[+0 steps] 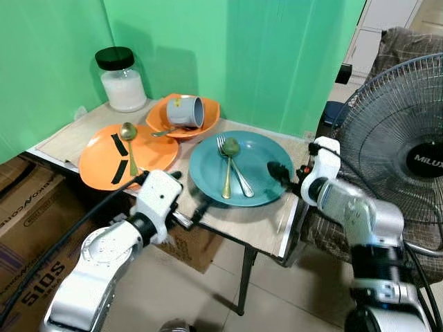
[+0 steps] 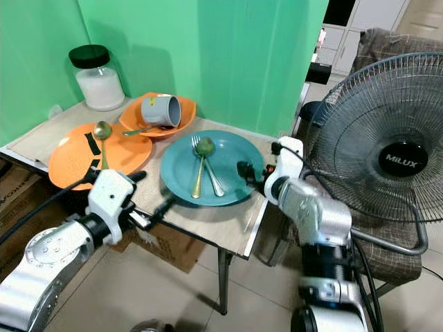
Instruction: Setting the table
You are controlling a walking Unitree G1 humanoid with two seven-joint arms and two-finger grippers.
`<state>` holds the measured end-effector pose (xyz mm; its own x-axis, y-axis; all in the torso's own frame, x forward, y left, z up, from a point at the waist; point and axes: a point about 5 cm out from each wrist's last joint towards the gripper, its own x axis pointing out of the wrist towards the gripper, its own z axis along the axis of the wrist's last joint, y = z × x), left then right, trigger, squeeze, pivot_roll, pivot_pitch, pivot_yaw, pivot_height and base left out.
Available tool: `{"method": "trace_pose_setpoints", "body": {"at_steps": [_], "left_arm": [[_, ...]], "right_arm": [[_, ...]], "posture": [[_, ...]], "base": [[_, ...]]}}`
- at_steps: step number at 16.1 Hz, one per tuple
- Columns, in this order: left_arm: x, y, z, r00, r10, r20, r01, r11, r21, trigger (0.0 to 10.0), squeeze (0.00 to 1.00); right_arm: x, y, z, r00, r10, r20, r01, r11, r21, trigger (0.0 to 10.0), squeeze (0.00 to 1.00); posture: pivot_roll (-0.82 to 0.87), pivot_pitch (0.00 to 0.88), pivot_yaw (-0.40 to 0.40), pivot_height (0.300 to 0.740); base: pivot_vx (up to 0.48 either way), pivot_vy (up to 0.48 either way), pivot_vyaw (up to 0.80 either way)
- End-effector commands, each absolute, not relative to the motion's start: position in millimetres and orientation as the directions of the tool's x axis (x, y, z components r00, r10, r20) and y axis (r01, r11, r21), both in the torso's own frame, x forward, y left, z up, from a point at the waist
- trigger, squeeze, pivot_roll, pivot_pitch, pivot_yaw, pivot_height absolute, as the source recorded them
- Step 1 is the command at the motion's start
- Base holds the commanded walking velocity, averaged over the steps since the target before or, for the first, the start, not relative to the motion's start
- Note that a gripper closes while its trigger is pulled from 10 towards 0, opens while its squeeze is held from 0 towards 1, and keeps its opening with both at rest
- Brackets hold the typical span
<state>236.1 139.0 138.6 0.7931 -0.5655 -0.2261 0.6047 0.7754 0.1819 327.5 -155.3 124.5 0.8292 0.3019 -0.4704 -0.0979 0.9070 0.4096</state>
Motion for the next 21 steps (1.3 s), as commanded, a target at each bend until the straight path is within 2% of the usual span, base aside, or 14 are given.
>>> {"method": "trace_pose_setpoints", "body": {"at_steps": [1,3,5,9,11,12,14,15,16,18,19,21], "left_arm": [[233.3,136.2,138.8,0.769,-0.593,-0.240,0.635,0.753,0.173,10.0,0.00],[228.9,133.3,137.3,0.735,-0.630,-0.250,0.670,0.731,0.129,10.0,0.00],[224.9,133.8,137.5,0.706,-0.659,-0.259,0.697,0.711,0.091,10.0,0.00],[225.8,141.1,137.3,0.719,-0.639,-0.273,0.683,0.723,0.106,10.0,0.00],[227.6,145.8,137.4,0.747,-0.604,-0.279,0.652,0.747,0.129,10.0,0.00],[231.6,152.7,138.6,0.786,-0.555,-0.272,0.606,0.778,0.164,10.0,0.00],[238.7,162.3,144.2,0.848,-0.477,-0.229,0.522,0.827,0.211,10.0,0.00],[242.1,166.5,147.3,0.874,-0.440,-0.207,0.480,0.845,0.234,10.0,0.00],[243.8,169.1,150.0,0.892,-0.414,-0.184,0.450,0.856,0.253,10.0,0.00],[240.1,168.2,149.5,0.879,-0.435,-0.193,0.475,0.831,0.288,10.0,0.00],[238.5,173.4,144.3,0.875,-0.423,-0.235,0.479,0.824,0.303,10.0,0.00],[241.1,191.4,140.7,0.897,-0.356,-0.263,0.430,0.839,0.333,10.0,0.00]], "right_arm": [[330.4,-155.8,128.3,0.821,0.325,-0.470,-0.080,0.879,0.470,10.0,0.00],[330.9,-154.7,129.8,0.795,0.382,-0.471,-0.051,0.816,0.576,10.0,0.00],[330.5,-156.7,124.3,0.765,0.394,-0.510,-0.005,0.794,0.607,10.0,0.00],[330.9,-155.5,121.5,0.752,0.401,-0.524,0.011,0.786,0.618,10.0,0.00],[336.0,-161.1,127.2,0.805,0.329,-0.493,-0.020,0.847,0.532,10.0,0.00],[341.2,-169.0,139.3,0.869,0.264,-0.418,-0.053,0.890,0.453,10.0,0.00],[341.8,-170.8,159.9,0.918,0.268,-0.291,-0.138,0.906,0.400,10.0,0.00],[338.6,-165.4,168.3,0.926,0.295,-0.236,-0.217,0.927,0.306,10.0,0.00],[333.0,-154.3,170.5,0.907,0.349,-0.236,-0.308,0.932,0.191,10.0,0.00],[323.2,-125.6,159.4,0.835,0.456,-0.308,-0.457,0.886,0.072,10.0,0.00],[321.3,-111.0,151.8,0.804,0.485,-0.343,-0.500,0.865,0.053,10.0,0.00],[328.1,-99.7,144.0,0.805,0.457,-0.378,-0.473,0.879,0.057,10.0,0.00]], "posture": [[0.13,0.000,0.024,0.740],[0.13,0.000,0.025,0.740],[0.13,0.000,0.022,0.740],[0.14,0.000,0.015,0.740],[0.15,0.000,0.010,0.740],[0.15,0.000,0.008,0.740],[0.15,0.000,0.006,0.740],[0.15,0.000,0.008,0.740],[0.15,0.000,0.010,0.740],[0.14,0.000,0.017,0.740],[0.14,0.000,0.019,0.740],[0.15,0.000,0.013,0.740]], "base": [[0.000,0.000,0.00],[0.000,0.000,0.00],[0.000,0.000,0.00],[0.000,0.000,0.00],[0.000,0.000,0.00],[0.000,0.000,0.00],[0.000,0.000,0.00],[0.000,0.000,0.00],[0.000,0.000,0.00],[0.000,0.000,0.00],[0.000,0.000,0.00],[0.000,0.000,0.00]]}}
